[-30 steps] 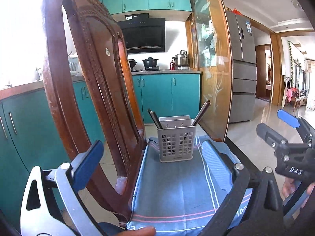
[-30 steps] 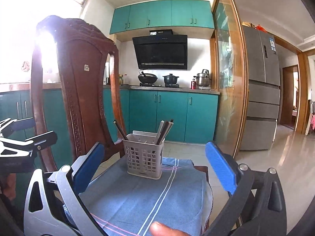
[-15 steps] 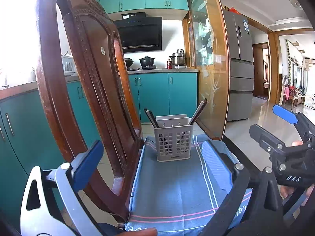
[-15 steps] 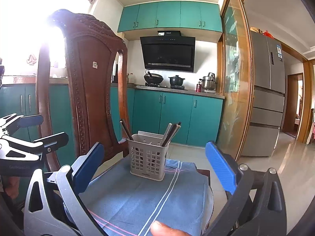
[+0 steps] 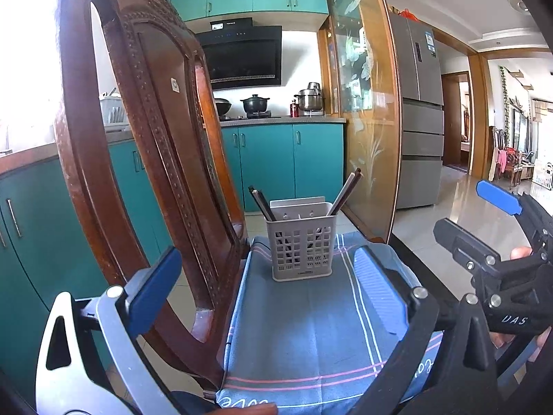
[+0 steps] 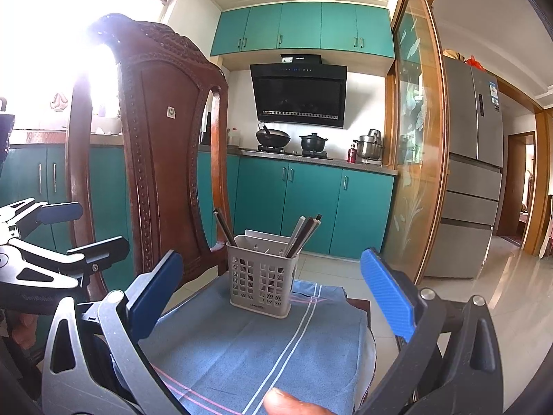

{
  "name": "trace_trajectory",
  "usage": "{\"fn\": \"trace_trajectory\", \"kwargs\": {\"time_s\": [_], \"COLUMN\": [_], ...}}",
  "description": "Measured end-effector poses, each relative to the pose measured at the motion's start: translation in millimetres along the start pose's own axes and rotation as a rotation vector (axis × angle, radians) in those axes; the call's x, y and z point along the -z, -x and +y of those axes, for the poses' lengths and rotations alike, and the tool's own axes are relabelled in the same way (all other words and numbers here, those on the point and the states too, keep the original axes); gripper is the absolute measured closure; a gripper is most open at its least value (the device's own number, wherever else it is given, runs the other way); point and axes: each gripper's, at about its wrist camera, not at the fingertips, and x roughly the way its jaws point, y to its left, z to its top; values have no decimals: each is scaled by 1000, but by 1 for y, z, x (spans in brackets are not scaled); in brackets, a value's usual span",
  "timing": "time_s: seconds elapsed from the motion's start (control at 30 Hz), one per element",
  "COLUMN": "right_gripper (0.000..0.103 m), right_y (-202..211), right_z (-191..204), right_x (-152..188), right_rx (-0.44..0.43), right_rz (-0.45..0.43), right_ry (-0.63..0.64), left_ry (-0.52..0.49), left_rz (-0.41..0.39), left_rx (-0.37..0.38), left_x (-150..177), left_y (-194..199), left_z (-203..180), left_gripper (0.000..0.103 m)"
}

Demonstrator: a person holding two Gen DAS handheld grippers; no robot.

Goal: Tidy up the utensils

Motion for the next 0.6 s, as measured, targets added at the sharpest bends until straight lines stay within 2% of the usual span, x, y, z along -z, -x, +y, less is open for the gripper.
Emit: {"fn": "trace_trajectory", "kwargs": {"time_s": [0.6], "right_gripper": [3], "right_y": [3], "right_z": [-1], "right_x": [2], "right_rx": [6], "right_rz": [-3], "right_ry": [9], "left_ry": [-4], "left_rz": [8], "left_rx": [13], "left_x": [0], "left_y": [-6], "left_z": [-6], "left_gripper": [4]}}
